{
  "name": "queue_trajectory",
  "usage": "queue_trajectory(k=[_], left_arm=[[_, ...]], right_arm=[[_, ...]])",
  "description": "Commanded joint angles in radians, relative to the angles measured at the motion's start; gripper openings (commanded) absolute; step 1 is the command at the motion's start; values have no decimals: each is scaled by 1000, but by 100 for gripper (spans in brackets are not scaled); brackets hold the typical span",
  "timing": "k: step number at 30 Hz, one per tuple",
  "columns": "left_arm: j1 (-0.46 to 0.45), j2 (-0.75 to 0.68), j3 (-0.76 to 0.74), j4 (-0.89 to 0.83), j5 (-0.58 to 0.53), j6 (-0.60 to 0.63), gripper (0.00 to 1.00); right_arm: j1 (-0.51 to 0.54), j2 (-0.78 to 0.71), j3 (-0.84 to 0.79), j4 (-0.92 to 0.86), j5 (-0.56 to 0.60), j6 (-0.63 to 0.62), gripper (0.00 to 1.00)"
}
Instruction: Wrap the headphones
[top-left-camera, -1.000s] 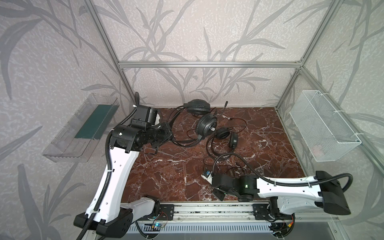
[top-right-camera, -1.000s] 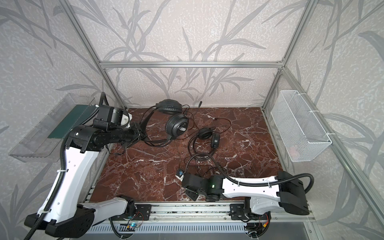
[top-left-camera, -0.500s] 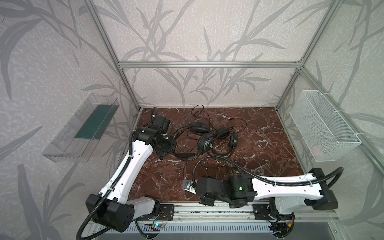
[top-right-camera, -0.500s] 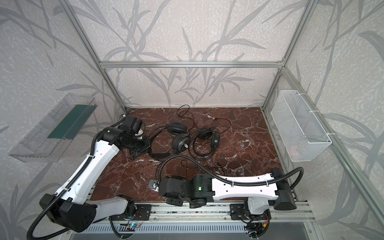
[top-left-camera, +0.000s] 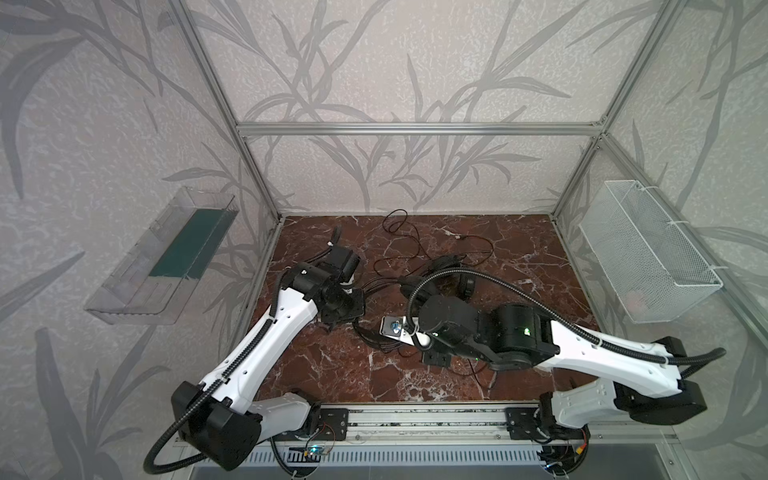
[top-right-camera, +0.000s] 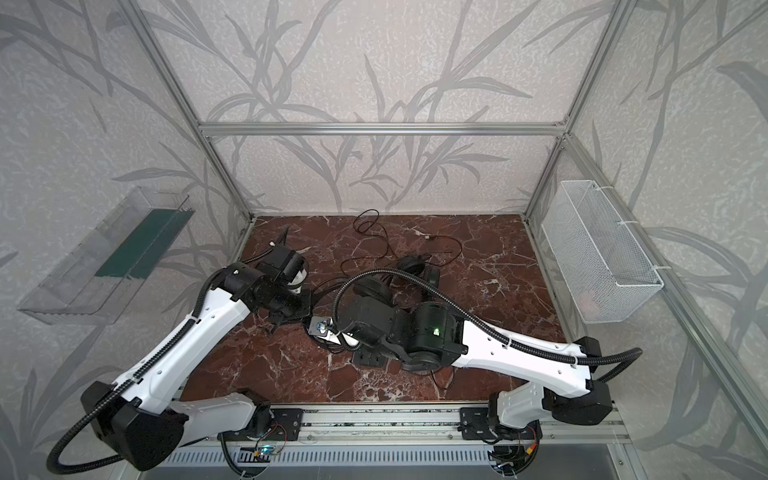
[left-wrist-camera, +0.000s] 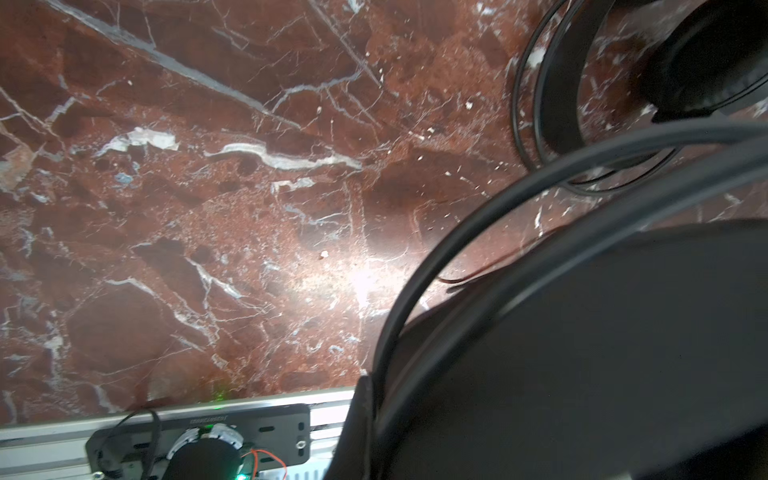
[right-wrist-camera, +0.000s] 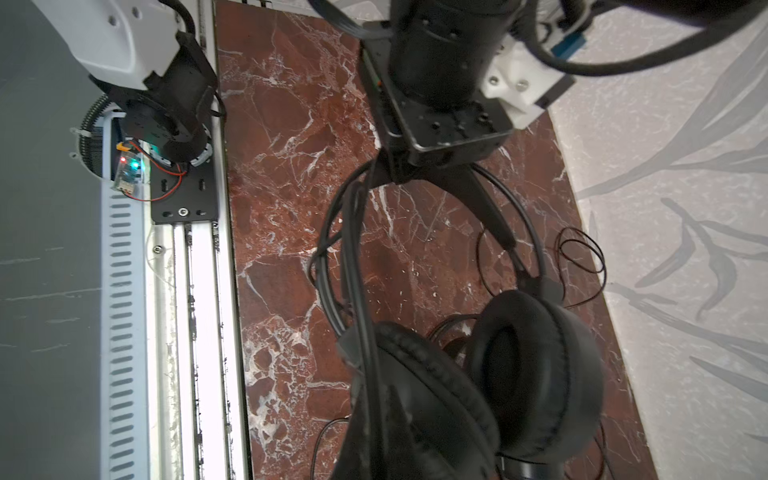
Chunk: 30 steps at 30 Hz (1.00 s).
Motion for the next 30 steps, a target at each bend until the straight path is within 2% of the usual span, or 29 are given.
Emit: queue_trajectory(k=[1,10,16,22,30], left_arm=[[-6,-52,2,1,16,47,0],[-27,-109,-22,-15,64,113,0],[-28,-160,-25,-47,58,162,0],[-28,-214,-19,-55,102,200,0],[-36,-292,-51,-27,259,217,0]], right_arm=[[-28,6,55,-104,37,-60,0],[-150,-23,48,-109,38,-116,0],[-167,-44,34,-127,32,-127,0],[-178,-40,27,-123,61,-130,0],[-202,-56,-6,-72,99,-138,0]])
